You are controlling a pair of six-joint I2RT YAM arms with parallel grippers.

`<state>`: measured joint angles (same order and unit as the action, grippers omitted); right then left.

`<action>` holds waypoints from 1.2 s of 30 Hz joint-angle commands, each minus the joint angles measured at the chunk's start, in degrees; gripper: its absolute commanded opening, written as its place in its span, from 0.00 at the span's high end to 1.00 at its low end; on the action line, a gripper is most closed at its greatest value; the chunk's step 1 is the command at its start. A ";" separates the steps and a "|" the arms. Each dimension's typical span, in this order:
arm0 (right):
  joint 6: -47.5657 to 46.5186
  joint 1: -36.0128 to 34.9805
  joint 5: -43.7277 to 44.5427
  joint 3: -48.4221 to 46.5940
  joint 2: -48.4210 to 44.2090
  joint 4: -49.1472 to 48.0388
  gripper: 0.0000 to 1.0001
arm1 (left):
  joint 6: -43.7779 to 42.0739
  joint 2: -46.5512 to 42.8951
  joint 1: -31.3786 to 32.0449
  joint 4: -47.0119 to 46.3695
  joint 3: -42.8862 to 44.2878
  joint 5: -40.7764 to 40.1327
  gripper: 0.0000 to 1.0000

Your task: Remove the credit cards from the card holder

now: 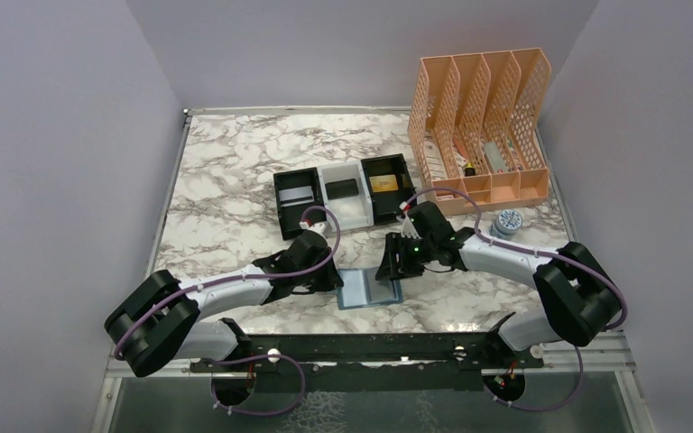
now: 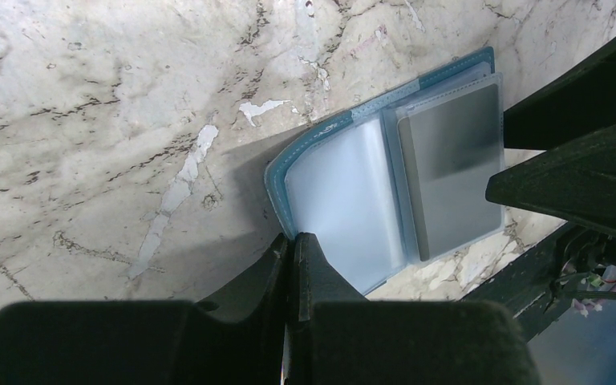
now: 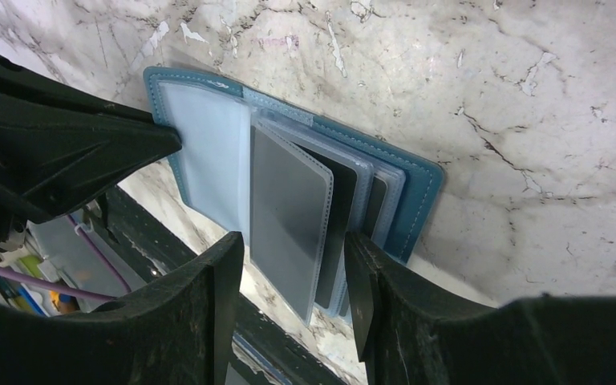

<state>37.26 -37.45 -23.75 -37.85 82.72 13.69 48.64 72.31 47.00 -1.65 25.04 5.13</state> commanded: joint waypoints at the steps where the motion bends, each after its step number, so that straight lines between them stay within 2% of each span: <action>1: -0.17 -0.34 -1.70 0.55 -0.08 -1.83 0.51 | -0.92 0.96 0.37 0.24 1.66 -0.64 1.00; 20: -0.91 -0.34 -5.45 -1.70 -2.96 0.11 0.52 | -0.87 0.66 0.36 0.33 1.50 -0.80 1.00; 36: -0.78 -0.30 -6.78 -1.91 -4.86 -0.25 0.43 | -0.85 0.60 0.37 0.77 1.49 -0.99 1.00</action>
<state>36.60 -37.45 -28.21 -38.11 80.01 13.80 48.45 72.77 47.00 -1.41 25.58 5.10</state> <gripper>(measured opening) 0.561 0.063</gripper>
